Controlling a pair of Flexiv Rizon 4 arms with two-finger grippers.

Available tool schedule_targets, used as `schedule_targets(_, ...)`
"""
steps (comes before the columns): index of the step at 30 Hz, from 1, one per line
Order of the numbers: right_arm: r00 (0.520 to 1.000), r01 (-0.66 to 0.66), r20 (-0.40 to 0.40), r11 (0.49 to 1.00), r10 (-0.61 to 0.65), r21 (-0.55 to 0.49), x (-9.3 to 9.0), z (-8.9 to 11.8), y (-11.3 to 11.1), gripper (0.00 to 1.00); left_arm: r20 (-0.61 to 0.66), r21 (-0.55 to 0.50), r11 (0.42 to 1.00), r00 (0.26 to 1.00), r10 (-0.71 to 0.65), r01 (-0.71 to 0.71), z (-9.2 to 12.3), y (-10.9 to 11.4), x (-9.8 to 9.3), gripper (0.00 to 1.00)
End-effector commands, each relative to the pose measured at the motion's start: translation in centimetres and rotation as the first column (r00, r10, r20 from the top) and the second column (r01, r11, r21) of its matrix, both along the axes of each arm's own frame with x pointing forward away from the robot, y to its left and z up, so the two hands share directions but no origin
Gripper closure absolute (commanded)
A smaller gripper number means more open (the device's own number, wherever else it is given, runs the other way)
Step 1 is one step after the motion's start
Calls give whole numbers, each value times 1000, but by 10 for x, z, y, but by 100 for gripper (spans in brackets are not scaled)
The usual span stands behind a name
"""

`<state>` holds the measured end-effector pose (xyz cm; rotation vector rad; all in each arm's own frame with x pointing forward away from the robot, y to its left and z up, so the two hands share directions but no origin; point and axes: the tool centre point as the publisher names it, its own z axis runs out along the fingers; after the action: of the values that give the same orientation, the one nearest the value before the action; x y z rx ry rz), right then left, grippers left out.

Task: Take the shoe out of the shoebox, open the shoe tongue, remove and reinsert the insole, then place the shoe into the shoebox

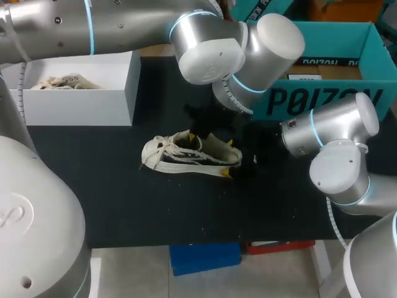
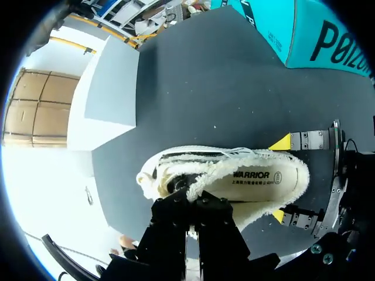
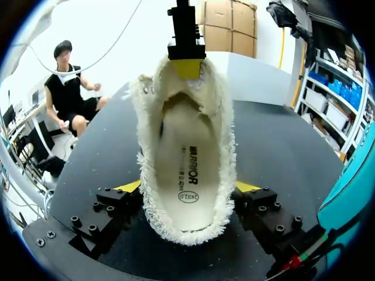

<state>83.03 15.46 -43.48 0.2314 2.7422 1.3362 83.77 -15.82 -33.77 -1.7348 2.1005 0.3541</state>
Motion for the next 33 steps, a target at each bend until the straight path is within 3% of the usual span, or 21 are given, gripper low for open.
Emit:
schedule_targets(1, 1000, 1, 0, 1000, -1, -1, -1, -1, 0, 100, 24, -47, 999, 1000, 14, -13, 14, 21, -4, 100)
schedule_targets(11, 1000, 1, 0, 1000, -1, -1, -1, -1, 0, 100, 44, -69, 995, 996, 78, -75, 20, 53, -4, 100)
schedule_targets(27, 1000, 1, 0, 1000, -1, -1, -1, -1, 0, 100, 13, -72, 986, 989, 150, -148, 2, 91, -10, 100)
schedule_targets(28, 1000, 1, 0, 1000, -1, -1, -1, -1, 0, 100, 9, -74, 986, 988, 152, -151, 0, 92, -10, 95)
schedule_targets(29, 1000, 1, 0, 1000, -1, -1, -1, -1, 0, 100, -1, -76, 984, 987, 163, -162, -1, 94, -10, 6)
schedule_targets(30, 1000, 1, 0, 1000, -1, -1, -1, -1, 0, 100, -3, -84, 982, 986, 167, -167, -1, 96, -10, 0)
schedule_targets(33, 1000, 1, 0, 1000, -1, -1, -1, -1, 0, 100, -10, -104, 978, 983, 182, -182, -2, 103, -10, 0)
